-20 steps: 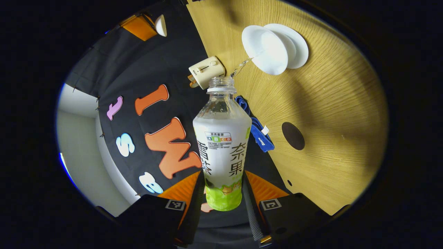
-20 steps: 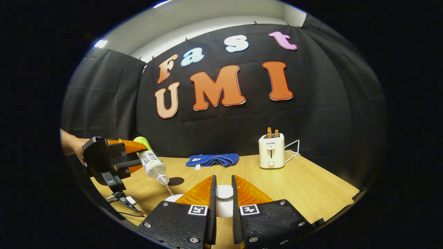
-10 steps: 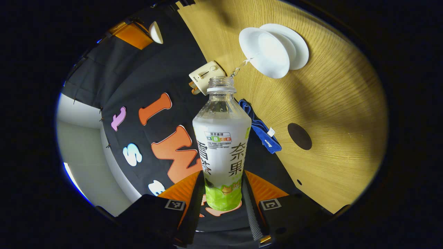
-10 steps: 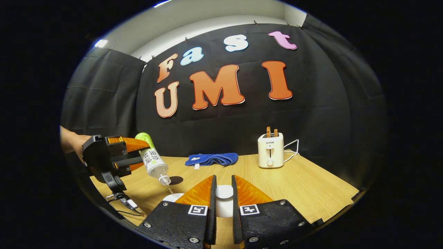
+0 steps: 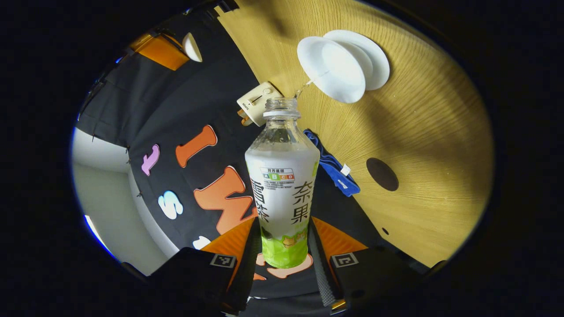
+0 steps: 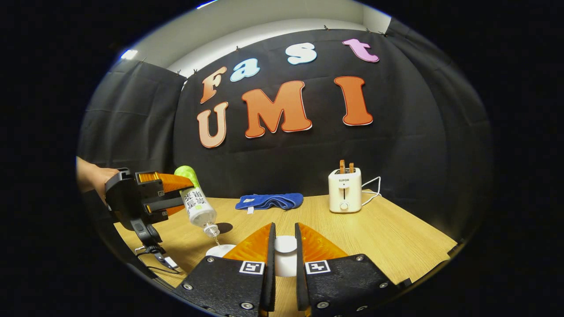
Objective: Open the teacup lid with one hand, grasp the water bottle and pour water into the teacup with the other hand; after pouring, place the water bottle on the coaster and then close the teacup lid.
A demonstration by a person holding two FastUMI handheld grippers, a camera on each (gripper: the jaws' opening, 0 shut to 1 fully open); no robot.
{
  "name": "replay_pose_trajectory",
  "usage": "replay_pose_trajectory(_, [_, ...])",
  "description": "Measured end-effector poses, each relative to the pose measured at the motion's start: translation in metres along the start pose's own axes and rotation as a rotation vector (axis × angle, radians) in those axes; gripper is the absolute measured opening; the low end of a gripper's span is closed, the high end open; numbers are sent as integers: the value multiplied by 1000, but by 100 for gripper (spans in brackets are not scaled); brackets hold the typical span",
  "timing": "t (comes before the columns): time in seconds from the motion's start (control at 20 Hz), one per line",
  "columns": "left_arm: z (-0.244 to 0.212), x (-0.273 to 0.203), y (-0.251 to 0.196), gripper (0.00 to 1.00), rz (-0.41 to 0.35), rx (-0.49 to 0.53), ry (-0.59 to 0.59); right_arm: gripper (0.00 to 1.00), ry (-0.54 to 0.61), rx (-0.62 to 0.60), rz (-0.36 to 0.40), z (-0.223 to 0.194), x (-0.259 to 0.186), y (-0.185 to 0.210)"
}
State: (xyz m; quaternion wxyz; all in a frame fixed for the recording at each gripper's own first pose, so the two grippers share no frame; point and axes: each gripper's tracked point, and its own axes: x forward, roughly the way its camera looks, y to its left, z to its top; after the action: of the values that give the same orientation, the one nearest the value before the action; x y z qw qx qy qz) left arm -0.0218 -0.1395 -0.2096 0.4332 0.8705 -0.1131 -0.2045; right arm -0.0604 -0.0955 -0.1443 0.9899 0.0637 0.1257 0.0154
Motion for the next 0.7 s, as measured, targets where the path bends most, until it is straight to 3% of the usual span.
replay_pose_trajectory(0.3, [10,2,-8,62,-21,-36,-22,19,9,2,5,-3,3,3])
replay_pose_trajectory(0.45, [18,4,-28,67,-74,-129,-35,19,14,2,14,-4,6,8])
replay_pose_trajectory(0.6, [26,-1,-38,60,-104,-236,-61,19,24,3,31,-4,9,16])
replay_pose_trajectory(0.7, [29,-2,-45,64,-95,-322,-69,19,25,-2,34,-3,13,20])
